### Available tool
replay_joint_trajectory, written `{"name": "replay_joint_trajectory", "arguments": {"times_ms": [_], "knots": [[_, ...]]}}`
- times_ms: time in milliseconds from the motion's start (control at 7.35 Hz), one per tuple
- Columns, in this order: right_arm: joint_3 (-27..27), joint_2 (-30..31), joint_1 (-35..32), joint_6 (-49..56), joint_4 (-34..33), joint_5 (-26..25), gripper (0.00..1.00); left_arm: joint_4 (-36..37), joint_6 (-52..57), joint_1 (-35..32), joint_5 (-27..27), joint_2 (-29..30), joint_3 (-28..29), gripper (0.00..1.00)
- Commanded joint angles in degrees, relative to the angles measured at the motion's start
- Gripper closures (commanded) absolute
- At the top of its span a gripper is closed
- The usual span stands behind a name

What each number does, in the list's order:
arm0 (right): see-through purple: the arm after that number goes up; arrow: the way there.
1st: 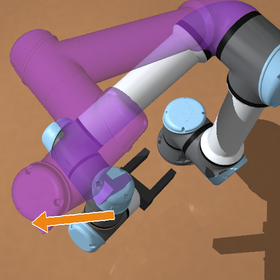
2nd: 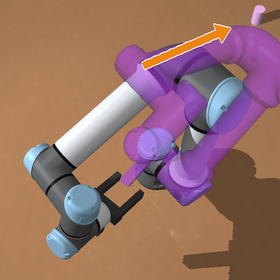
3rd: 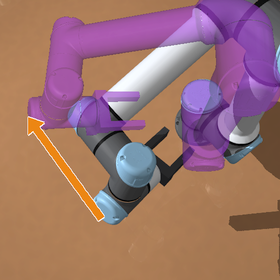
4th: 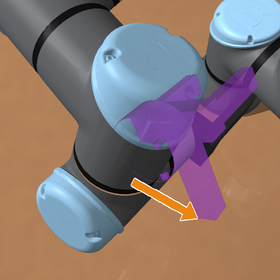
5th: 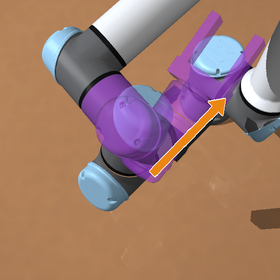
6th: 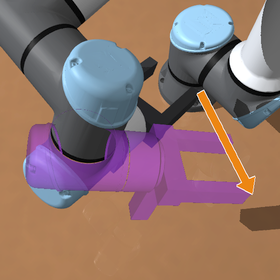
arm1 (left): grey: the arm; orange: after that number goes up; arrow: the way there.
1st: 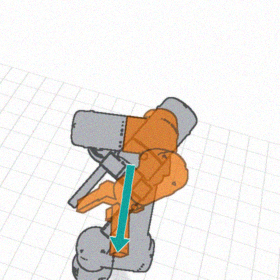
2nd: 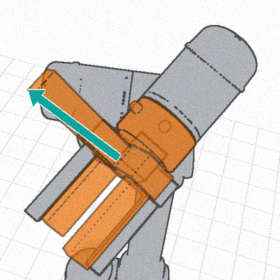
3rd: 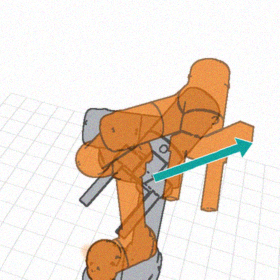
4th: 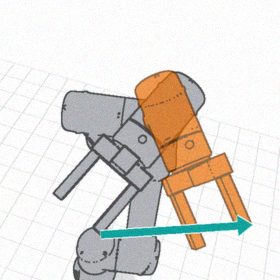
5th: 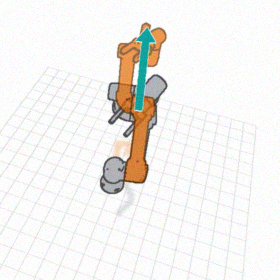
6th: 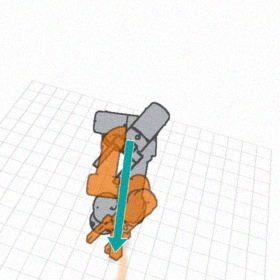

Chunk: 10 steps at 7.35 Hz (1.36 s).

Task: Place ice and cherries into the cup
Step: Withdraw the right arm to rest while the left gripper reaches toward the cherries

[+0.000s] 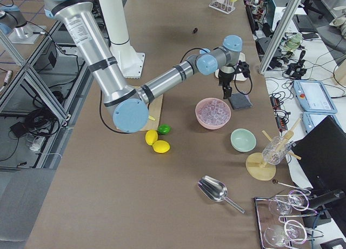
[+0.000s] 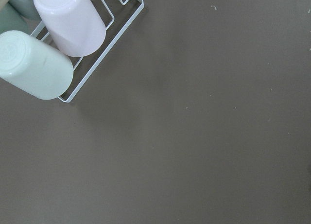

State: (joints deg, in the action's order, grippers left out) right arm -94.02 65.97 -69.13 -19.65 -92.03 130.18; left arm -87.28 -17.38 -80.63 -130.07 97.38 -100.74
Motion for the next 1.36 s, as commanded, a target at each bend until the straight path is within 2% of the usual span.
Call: {"name": "replay_joint_trajectory", "arguments": {"times_ms": [0, 136, 272, 408, 545, 681, 953, 1089, 1225], "knots": [[-0.81, 11.59, -13.17, 18.71, -0.09, 4.45, 0.01, -2.18, -11.81, 8.16, 0.6, 6.03, 0.19, 0.02], [-2.82, 17.12, -16.36, 20.42, 0.0, 5.25, 0.01, -6.81, -21.46, 14.12, 0.78, 6.93, 0.71, 0.02], [-6.14, 24.92, -17.69, 22.53, 0.18, 4.57, 0.01, -12.16, -24.34, 20.97, 3.39, 7.2, 0.98, 0.02], [-8.7, 32.91, -20.4, 29.25, 0.18, 4.91, 0.01, -14.56, -25.06, 26.95, 8.73, 6.94, 1.76, 0.02], [-10.82, 35.69, -22.35, 30.27, -0.17, 4.65, 0.01, -15.63, -25.16, 29.45, 10.69, 7.29, 1.86, 0.02], [-9.62, 37.37, -22.45, 30.37, -0.17, 3.6, 0.01, -16.6, -25.33, 30.08, 10.63, 7.38, 1.95, 0.02], [-10.74, 39.49, -25.96, 31.16, -0.26, 3.68, 0.01, -17.75, -25.77, 31.14, 11.06, 5.9, 1.77, 0.02], [-11.1, 39.41, -25.97, 31.25, 0.0, 3.77, 0.01, -19.75, -24.82, 31.32, 11.41, 3.71, 1.68, 0.02], [-11.27, 40.19, -26.06, 32.03, 0.09, 3.33, 0.01, -25.0, -21.15, 31.67, 11.85, 1.08, 4.29, 0.02]]}}
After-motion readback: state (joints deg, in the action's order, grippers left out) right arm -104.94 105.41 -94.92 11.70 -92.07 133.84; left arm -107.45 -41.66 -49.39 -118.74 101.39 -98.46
